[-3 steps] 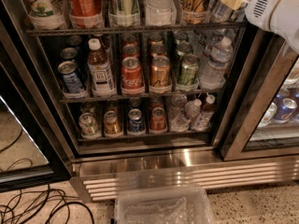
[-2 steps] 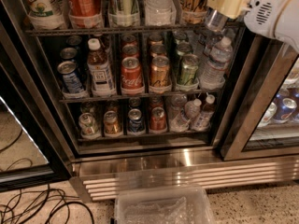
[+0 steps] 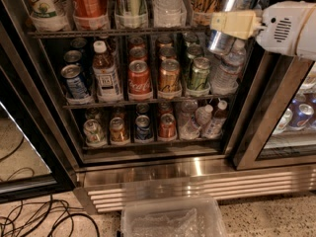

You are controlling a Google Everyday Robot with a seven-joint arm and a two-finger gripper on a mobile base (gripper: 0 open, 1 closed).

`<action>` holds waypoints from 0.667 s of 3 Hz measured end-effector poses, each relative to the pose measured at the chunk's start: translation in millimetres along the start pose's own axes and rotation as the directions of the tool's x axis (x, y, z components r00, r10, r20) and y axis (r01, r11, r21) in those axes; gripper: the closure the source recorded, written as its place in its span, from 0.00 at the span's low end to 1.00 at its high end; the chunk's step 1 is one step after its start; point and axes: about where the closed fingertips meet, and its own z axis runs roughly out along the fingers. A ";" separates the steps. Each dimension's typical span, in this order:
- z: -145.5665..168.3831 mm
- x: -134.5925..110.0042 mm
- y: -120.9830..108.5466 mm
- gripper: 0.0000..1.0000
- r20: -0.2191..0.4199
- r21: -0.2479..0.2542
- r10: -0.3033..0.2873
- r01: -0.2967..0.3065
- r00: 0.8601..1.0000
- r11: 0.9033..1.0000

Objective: Pick redbull can from top shelf of fridge

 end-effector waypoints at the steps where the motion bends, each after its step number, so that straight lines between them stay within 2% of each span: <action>1: 0.2 1.0 1.2 1.00 -0.004 -0.004 0.000 0.000 1.000 1.000; 2: 2.0 7.0 9.5 1.00 -0.018 -0.029 0.010 -0.010 1.000 1.000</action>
Offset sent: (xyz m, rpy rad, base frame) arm -0.0125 0.0130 -0.0119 0.0115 0.0394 0.0543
